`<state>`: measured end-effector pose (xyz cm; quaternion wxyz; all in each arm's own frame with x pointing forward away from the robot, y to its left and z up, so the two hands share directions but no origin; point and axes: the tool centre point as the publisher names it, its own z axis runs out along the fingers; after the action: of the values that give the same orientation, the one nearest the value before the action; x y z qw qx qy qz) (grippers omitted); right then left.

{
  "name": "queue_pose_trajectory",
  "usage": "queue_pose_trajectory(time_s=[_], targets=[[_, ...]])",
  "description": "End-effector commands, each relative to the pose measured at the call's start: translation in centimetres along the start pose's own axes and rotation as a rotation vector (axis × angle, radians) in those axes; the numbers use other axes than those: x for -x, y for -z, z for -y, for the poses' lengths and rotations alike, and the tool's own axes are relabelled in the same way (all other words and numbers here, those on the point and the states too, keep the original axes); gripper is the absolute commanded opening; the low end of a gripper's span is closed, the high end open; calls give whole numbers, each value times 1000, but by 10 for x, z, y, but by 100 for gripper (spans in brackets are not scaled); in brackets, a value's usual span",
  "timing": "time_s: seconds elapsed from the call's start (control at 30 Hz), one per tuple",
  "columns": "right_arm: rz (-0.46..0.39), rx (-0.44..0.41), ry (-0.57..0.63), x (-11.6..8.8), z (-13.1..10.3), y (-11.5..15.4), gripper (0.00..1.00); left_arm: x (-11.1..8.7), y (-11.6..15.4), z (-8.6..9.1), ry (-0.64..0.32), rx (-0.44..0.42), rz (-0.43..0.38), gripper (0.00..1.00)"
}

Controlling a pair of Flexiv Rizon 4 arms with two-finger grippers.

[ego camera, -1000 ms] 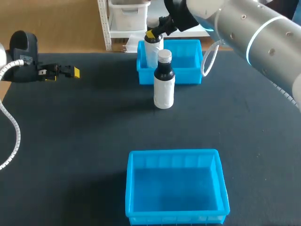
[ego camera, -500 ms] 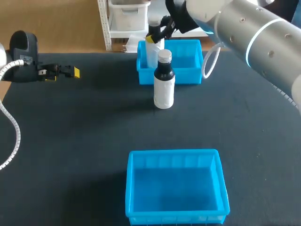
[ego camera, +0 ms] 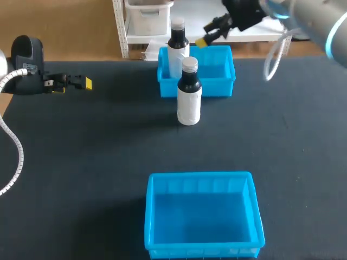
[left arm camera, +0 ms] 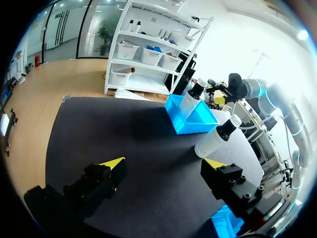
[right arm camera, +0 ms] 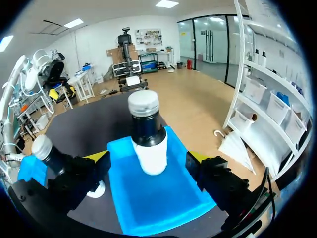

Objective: Pick up the bottle, and place it in the far bin if it is heavy, or in the near bin if it is light.

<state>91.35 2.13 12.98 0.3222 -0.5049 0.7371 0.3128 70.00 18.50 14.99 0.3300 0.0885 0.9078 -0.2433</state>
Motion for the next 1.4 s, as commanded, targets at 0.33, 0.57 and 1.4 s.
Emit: queue_pose_trajectory(time_s=[0.33,0.57,1.4], targets=[[-21,-30,80,-53,-81,96,100,0,0,0,0,0,0,100],[-22,-43,134,-57,-124,105,100,0,0,0,0,0,0,100],[34,121,189,-38,-161,21,100,0,0,0,0,0,0,100]])
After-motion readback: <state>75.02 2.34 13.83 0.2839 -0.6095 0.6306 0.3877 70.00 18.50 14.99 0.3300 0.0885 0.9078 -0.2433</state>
